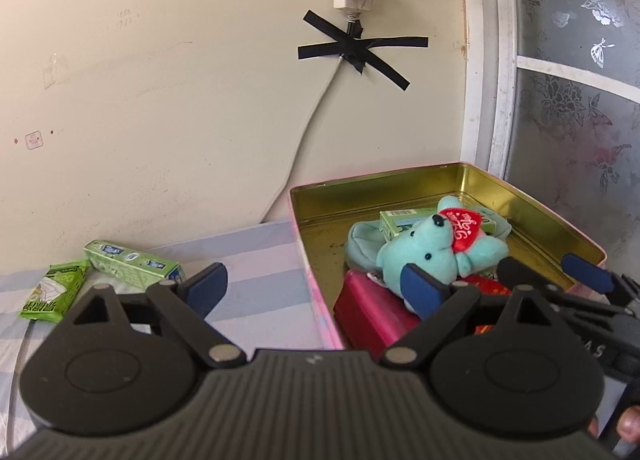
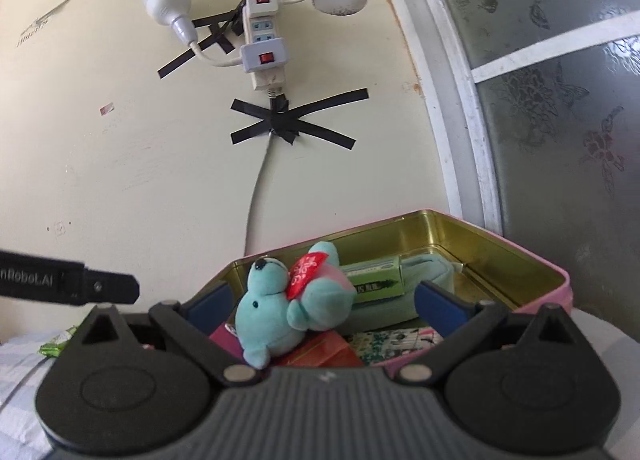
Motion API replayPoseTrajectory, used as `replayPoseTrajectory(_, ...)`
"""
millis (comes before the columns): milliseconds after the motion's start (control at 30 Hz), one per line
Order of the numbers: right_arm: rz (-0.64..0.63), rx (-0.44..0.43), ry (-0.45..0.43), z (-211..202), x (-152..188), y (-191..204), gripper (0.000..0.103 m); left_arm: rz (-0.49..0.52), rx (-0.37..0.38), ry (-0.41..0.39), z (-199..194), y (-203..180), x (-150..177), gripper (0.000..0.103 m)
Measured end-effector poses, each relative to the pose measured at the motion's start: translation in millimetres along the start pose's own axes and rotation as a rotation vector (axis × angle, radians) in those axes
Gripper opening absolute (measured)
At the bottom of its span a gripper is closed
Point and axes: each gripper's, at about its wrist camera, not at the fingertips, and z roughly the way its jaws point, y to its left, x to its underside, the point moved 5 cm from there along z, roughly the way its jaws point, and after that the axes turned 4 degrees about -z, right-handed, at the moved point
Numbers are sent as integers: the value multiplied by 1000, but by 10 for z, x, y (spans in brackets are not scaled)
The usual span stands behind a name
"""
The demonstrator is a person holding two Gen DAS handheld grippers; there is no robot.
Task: Organize objects
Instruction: 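Withdraw the right gripper toward the green snack pouch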
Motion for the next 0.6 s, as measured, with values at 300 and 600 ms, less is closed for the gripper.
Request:
replayPoseTrajectory(300,79,-23,31,-231,-37,60,96,-6,-52,0,-128,254,212,95)
replayPoseTrajectory(600,14,-104,31,-293,-88,608,90,-32,-158,-19,-244,722,326,95)
